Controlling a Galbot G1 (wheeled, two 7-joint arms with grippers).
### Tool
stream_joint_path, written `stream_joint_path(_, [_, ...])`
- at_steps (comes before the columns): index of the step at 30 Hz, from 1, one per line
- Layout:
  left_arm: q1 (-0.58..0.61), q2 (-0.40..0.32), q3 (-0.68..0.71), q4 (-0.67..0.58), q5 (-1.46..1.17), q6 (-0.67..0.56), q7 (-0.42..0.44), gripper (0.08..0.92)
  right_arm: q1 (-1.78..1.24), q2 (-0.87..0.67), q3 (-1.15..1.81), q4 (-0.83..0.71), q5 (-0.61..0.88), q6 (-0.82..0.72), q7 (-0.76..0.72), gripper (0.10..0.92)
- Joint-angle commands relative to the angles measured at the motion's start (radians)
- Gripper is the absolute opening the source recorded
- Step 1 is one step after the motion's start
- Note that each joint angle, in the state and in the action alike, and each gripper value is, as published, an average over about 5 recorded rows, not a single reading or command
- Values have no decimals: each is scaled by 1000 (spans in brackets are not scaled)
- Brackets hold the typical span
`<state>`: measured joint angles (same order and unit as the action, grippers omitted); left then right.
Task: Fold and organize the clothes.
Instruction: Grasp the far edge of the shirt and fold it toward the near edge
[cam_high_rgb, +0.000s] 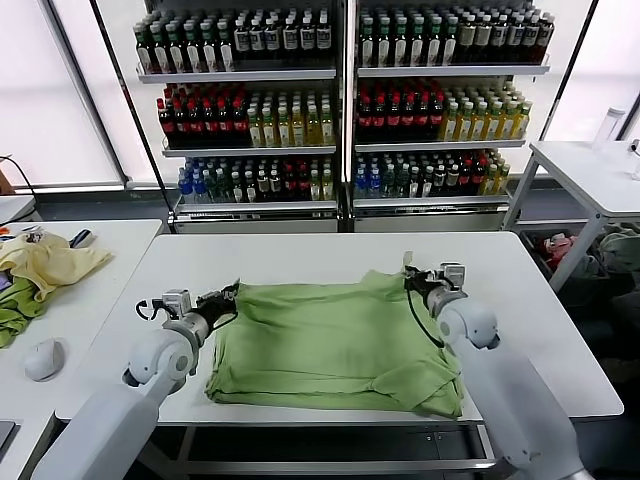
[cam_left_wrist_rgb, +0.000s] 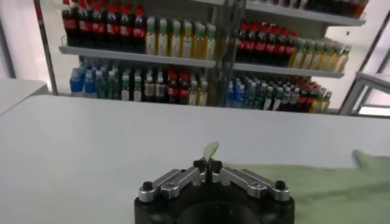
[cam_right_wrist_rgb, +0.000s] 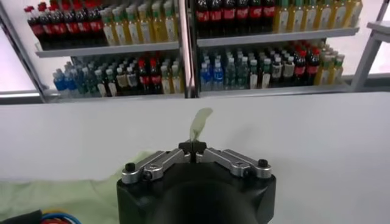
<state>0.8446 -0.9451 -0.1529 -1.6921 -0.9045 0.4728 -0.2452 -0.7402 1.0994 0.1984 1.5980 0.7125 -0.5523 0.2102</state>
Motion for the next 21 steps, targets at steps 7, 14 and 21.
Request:
stream_joint_path(7, [196, 69, -80, -223, -40, 7, 5, 92, -421, -102, 228, 417, 15, 3, 4, 116])
stream_joint_path(14, [264, 83, -94, -247, 10, 31, 6, 92, -515, -89, 284, 462, 13, 3, 8, 116])
stream_joint_path(21, [294, 88, -78, -238, 128, 50, 17, 92, -570, -58, 290, 473, -4, 3, 13, 116])
